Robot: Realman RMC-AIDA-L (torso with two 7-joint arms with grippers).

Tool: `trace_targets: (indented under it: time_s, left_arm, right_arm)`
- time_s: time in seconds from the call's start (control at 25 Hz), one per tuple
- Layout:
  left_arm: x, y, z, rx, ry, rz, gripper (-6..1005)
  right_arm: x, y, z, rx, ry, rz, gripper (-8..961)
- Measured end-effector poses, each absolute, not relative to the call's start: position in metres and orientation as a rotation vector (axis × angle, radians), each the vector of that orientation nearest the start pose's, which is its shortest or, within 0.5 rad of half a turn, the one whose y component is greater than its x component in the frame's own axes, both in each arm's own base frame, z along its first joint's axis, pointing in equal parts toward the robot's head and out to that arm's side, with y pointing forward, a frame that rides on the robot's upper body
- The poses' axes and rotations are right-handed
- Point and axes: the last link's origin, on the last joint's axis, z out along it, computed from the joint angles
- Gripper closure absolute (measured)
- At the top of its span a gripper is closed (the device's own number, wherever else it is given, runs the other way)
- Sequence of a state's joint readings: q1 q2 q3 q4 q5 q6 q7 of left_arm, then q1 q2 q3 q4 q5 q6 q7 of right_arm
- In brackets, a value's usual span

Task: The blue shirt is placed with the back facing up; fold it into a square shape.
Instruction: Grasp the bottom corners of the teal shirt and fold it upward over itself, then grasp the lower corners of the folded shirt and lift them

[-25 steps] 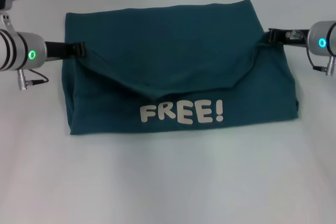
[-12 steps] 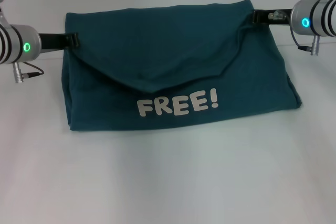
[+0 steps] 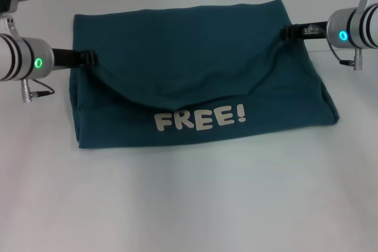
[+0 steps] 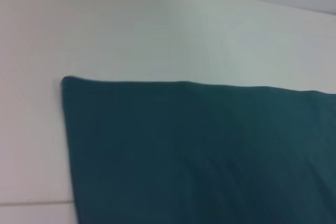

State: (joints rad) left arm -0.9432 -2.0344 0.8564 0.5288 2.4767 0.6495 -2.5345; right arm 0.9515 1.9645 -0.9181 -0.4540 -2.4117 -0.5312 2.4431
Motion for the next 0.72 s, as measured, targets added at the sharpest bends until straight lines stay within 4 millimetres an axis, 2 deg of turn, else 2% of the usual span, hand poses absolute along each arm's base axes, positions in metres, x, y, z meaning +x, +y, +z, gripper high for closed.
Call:
trace_targets:
  time_s: [0.08,0.24,0.32,0.4,0.56,0.68,0.72]
  left_arm:
    - [-0.218,0.490,0.012,-1.917,-1.299,-0.280,870]
    - [-0.226,0.488,0.022,-1.838,-1.360,-0.329,858]
    - [-0.230,0.485,0.026,-1.806,-1.382,-0.359,786]
    - [-0.232,0.481,0.030,-1.786,-1.401,-0.387,713]
    - [-0.237,0.465,0.035,-1.780,-1.460,-0.445,564]
    - [-0.243,0.454,0.041,-1.777,-1.505,-0.493,449]
    - [-0.252,0.440,0.043,-1.781,-1.581,-0.552,411]
  right_arm:
    - [0.230,0.506,0.041,-1.886,1.141,0.241,896]
    - [0.238,0.505,0.053,-1.860,1.203,0.254,753]
    - [0.242,0.503,0.059,-1.862,1.238,0.260,681]
    - [0.245,0.499,0.065,-1.869,1.277,0.276,434]
    - [0.254,0.481,0.077,-1.902,1.375,0.329,347]
    - [0.264,0.459,0.077,-1.942,1.452,0.388,283]
    - [0.267,0.451,0.076,-1.956,1.471,0.422,261]
